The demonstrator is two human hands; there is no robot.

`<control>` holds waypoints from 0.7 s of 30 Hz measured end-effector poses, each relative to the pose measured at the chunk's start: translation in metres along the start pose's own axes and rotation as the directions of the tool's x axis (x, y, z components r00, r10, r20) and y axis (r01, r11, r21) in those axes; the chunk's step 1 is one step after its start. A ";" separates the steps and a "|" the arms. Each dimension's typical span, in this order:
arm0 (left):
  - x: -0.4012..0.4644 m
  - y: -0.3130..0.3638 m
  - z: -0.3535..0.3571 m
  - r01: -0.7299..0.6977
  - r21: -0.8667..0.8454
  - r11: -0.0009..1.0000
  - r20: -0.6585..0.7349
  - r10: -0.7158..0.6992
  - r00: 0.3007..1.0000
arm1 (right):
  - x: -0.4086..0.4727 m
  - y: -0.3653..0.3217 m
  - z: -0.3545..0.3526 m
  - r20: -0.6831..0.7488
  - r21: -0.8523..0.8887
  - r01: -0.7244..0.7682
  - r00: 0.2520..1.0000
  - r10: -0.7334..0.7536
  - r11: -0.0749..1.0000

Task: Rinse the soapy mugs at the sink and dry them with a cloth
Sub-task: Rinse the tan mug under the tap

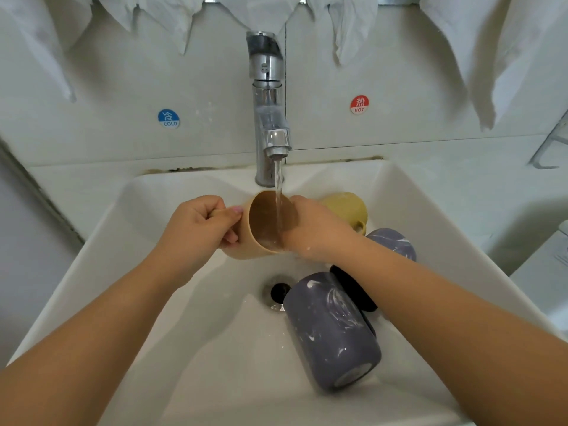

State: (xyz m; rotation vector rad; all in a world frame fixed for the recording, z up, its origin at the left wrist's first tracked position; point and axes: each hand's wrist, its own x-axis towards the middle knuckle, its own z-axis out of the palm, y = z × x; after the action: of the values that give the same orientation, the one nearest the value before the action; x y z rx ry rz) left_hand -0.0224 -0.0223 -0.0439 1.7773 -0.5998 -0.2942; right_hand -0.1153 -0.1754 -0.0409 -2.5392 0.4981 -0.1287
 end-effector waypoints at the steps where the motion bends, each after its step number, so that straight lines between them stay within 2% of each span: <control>1: 0.000 0.000 0.000 0.022 -0.050 0.998 -0.002 -0.023 1.000 | -0.004 -0.002 -0.003 -0.019 0.073 -0.017 1.000 0.018 0.997; 3: 0.000 -0.001 0.000 0.063 -0.137 0.989 0.021 -0.060 0.998 | -0.011 -0.002 -0.007 -0.154 0.124 -0.004 0.988 0.023 0.992; 5: 0.001 -0.002 0.001 0.084 -0.161 0.983 0.040 -0.079 0.996 | -0.019 -0.003 -0.011 -0.284 0.055 0.125 0.953 -0.105 0.991; 7: 0.000 -0.002 0.002 0.101 -0.171 0.980 0.050 -0.094 0.994 | -0.028 -0.009 -0.015 -0.215 0.084 0.229 0.954 -0.207 0.970; 10: 0.000 -0.004 0.003 0.097 -0.150 0.984 0.045 -0.091 0.995 | -0.034 -0.014 -0.007 0.091 0.081 0.268 0.957 -0.275 0.960; 11: 0.000 -0.005 0.003 0.097 -0.142 0.985 0.036 -0.093 0.995 | -0.033 -0.013 -0.003 0.144 0.081 0.267 0.950 -0.277 0.960; 15: 0.001 -0.009 0.007 0.108 -0.170 0.980 0.023 -0.106 0.994 | -0.027 -0.019 0.007 0.163 0.271 0.212 0.951 -0.262 0.939; 21: -0.002 -0.009 0.019 0.119 -0.172 0.978 0.069 -0.108 0.992 | -0.023 -0.026 0.009 0.148 0.296 0.096 0.978 -0.145 0.950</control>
State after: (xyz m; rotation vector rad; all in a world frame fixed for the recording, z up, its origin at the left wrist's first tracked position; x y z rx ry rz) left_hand -0.0314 -0.0352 -0.0581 1.6393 -0.4991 -0.4664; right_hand -0.1263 -0.1424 -0.0349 -2.2684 0.2376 -0.0283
